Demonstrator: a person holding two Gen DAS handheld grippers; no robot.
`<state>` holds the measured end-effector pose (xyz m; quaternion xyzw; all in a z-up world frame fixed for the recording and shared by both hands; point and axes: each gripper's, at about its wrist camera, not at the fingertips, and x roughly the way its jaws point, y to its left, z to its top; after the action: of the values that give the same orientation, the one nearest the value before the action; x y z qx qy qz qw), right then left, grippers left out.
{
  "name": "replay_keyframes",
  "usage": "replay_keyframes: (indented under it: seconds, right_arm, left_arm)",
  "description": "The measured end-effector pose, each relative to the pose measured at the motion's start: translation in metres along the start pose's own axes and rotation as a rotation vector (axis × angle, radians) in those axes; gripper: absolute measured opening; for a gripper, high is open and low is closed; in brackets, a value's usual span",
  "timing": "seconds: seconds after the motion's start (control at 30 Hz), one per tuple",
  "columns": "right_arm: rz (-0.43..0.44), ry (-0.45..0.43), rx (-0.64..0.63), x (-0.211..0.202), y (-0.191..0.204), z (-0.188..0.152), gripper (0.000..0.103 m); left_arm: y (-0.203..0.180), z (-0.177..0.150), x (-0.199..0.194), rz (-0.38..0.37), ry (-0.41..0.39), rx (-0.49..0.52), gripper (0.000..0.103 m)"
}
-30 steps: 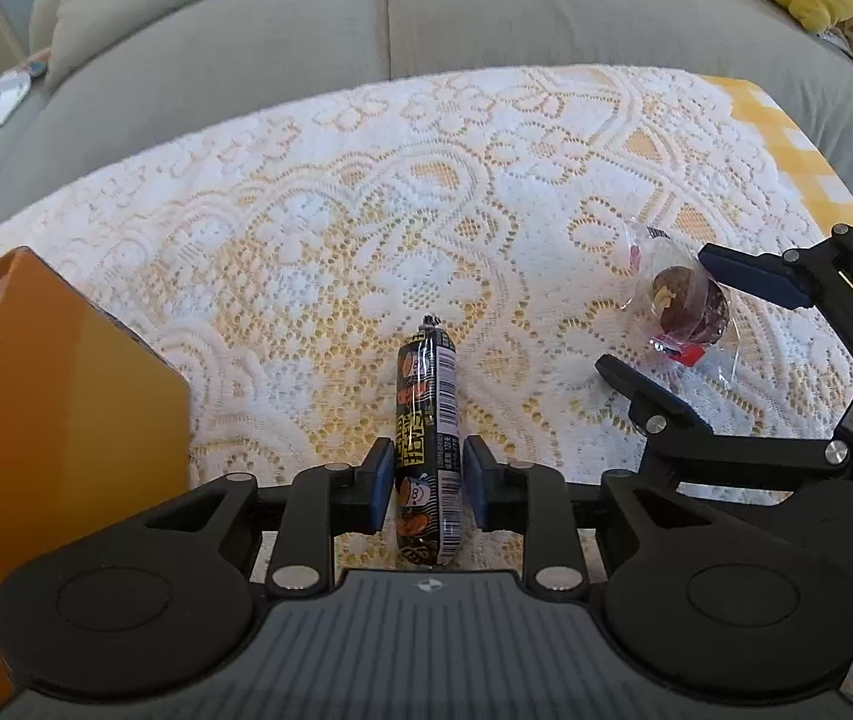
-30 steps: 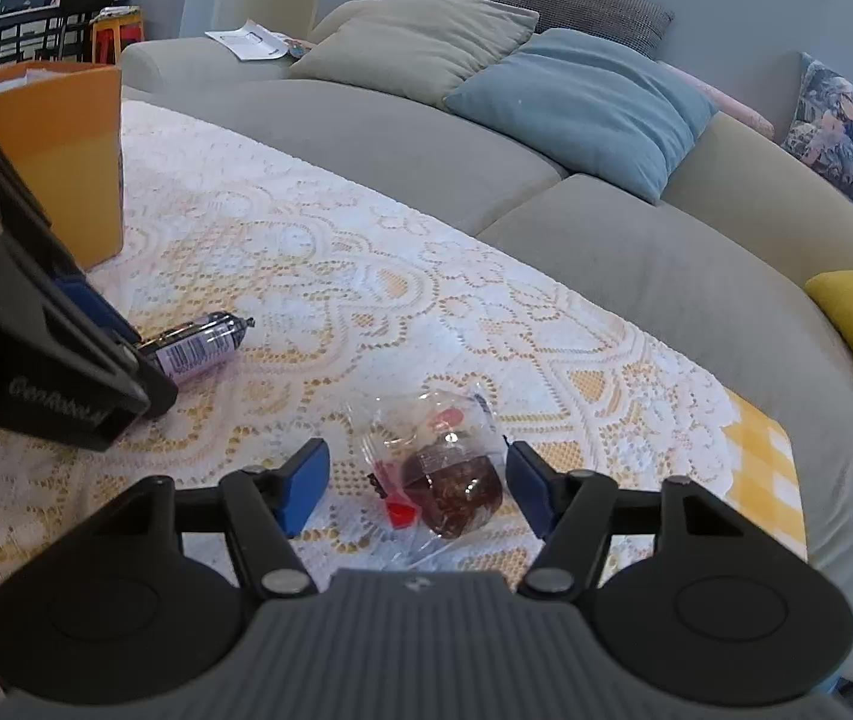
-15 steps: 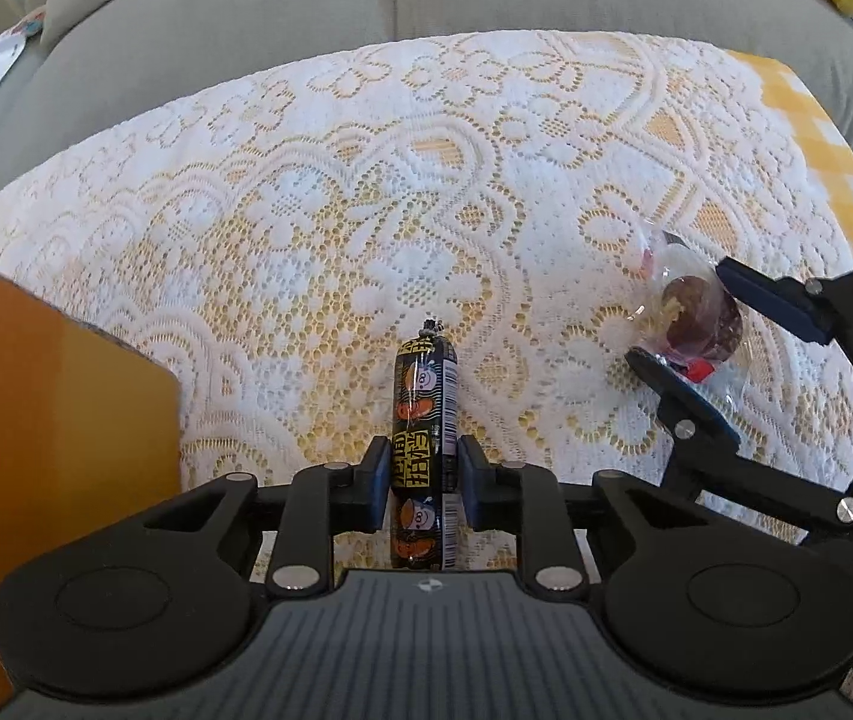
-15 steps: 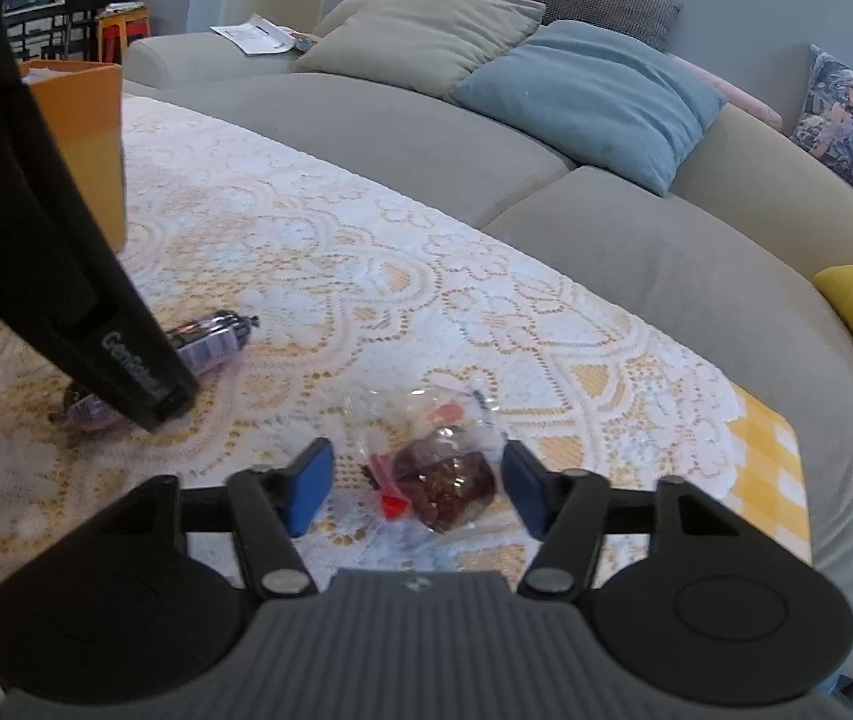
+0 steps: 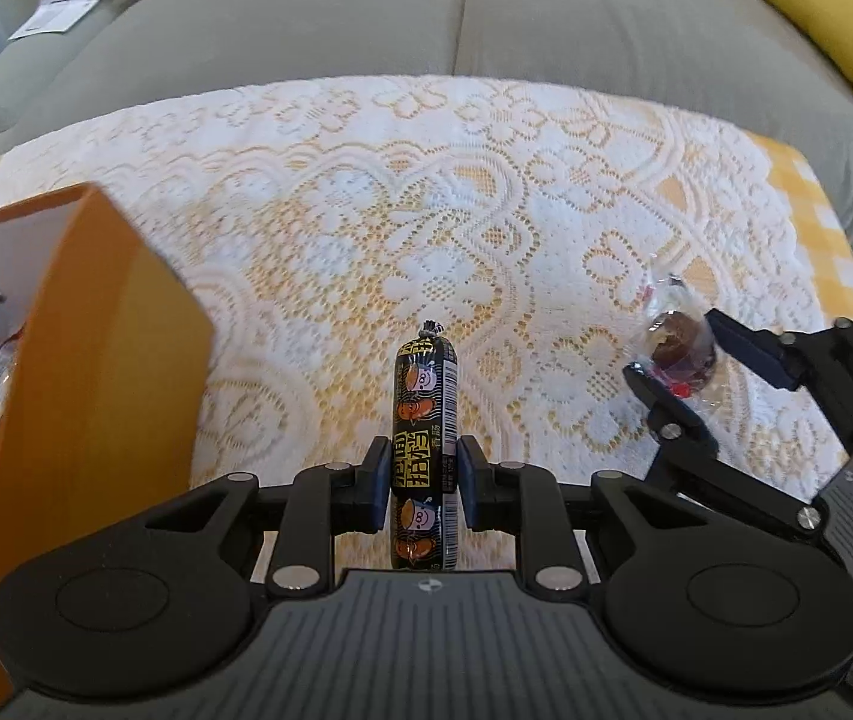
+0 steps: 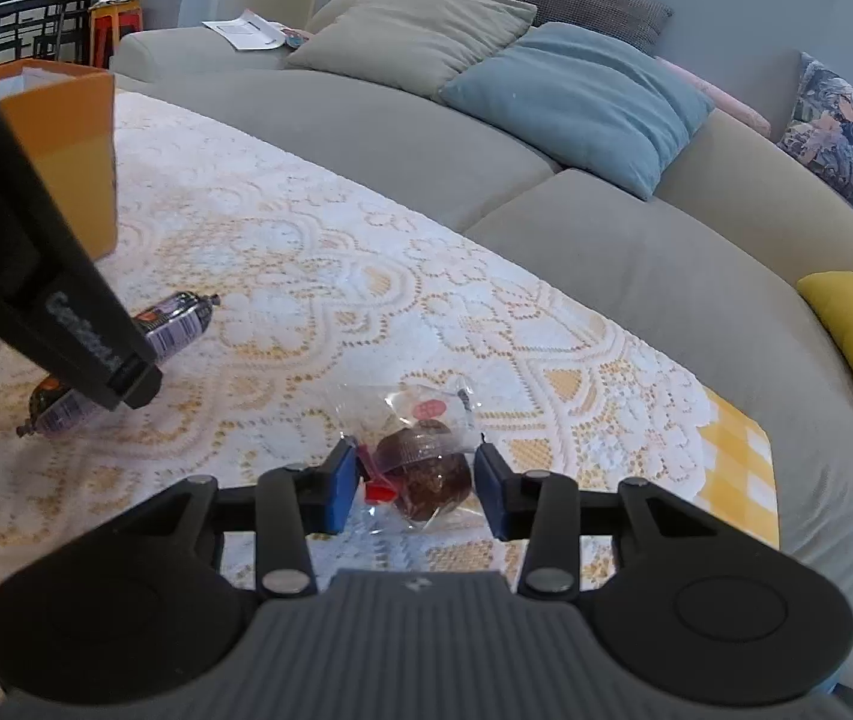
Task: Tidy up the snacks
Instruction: 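Carry the sausage stick over the box with the left tool while the right tool carries the candy bag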
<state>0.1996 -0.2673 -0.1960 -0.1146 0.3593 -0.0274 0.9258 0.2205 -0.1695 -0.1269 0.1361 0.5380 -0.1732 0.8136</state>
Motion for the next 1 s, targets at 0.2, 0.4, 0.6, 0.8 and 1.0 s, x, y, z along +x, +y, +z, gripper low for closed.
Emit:
replay_keyframes:
  seconds: [0.2,0.4,0.6,0.8,1.0]
  right_arm:
    - [0.082,0.018,0.059,-0.021,-0.005,0.004,0.04]
    - [0.165,0.087,0.205,-0.042,-0.011,0.001,0.04]
    - [0.212,0.148,0.259,-0.065,0.001,0.0,0.04]
    - [0.275,0.155,0.287,-0.102,0.015,-0.007,0.04]
    - [0.349,0.172,0.338,-0.136,0.031,-0.014,0.04]
  left_arm:
    - [0.0,-0.024,-0.032,0.015,-0.033,0.005,0.025]
    - [0.0,-0.051,-0.057,0.001,-0.037,-0.004,0.025]
    - [0.009,-0.076,-0.085,-0.015,-0.059,-0.027,0.025]
    - [0.031,-0.102,-0.107,-0.011,-0.089,-0.047,0.025]
    - [0.054,-0.127,-0.129,-0.047,-0.132,-0.09,0.025]
